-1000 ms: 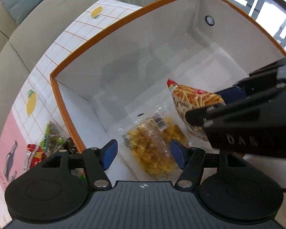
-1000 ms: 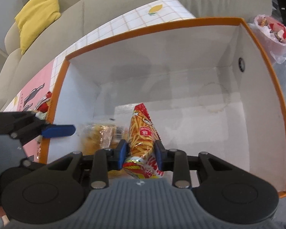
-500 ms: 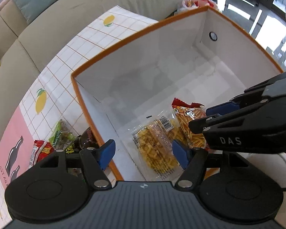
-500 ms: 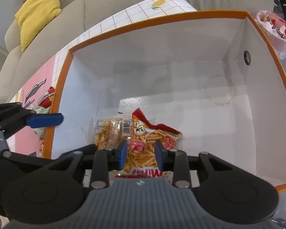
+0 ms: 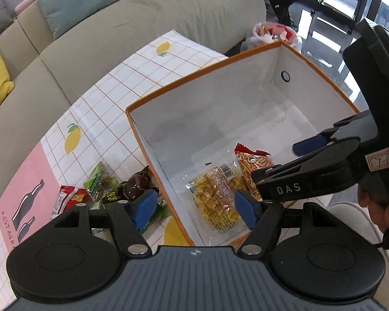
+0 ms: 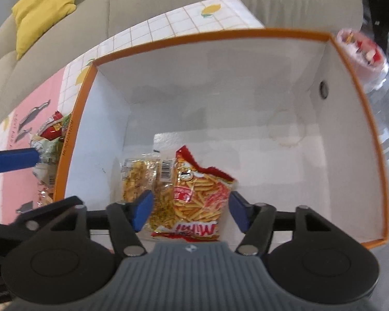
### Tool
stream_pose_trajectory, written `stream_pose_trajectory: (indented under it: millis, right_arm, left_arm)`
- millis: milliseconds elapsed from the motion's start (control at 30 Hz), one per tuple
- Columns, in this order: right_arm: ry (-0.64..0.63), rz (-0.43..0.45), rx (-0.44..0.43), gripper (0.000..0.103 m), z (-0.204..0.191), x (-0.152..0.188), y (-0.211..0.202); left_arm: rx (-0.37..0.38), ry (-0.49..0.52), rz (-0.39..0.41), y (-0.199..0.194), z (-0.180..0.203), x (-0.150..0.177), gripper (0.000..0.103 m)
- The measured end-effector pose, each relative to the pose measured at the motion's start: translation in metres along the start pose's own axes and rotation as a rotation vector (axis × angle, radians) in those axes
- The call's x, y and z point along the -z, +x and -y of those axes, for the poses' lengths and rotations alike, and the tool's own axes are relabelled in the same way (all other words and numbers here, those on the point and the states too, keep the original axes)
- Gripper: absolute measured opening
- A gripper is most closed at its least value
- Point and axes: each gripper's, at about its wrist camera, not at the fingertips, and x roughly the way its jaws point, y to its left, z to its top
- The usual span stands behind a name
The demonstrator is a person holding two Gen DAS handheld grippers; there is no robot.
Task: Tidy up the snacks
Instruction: 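Withdraw both tools from the box back over the snack pile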
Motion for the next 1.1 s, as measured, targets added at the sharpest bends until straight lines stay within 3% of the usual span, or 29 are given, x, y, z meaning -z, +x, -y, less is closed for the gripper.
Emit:
stream_pose_trajectory:
  millis: [233,400,533,667,900,1100]
  right_arm:
    - [-0.113,0.101,0.117,0.081,-0.024,0.006,-0.033]
    - [-0.198,0.293,0.199,0.091,-0.052,0.025,-0.069]
    - [-0.229,0.428,0.173,0.093,-0.073,0.049,-0.089]
    - [-0.210,0.519,0.091,0.093,-0.091,0.073,-0.099]
    - [-0.181,0.563,-0.008,0.093,-0.127,0.108,-0.093]
    - [-0.218,0.487,-0.006,0.090,-0.152,0.131,-0.068]
  left_arm:
    - [-0.001,-0.034,0.062,-0.029,-0.011,0.016,0.081]
    - [-0.041,-0.114,0.128,-0.053,-0.028,0.042,0.082]
    - [-0.073,-0.213,0.191,-0.072,-0.050,0.071,0.084]
    - [-0.081,-0.312,0.244,-0.085,-0.070,0.100,0.084]
    - [-0.088,-0.439,0.292,-0.096,-0.093,0.150,0.084]
    - [-0.076,-0.514,0.218,-0.080,-0.104,0.191,0.084]
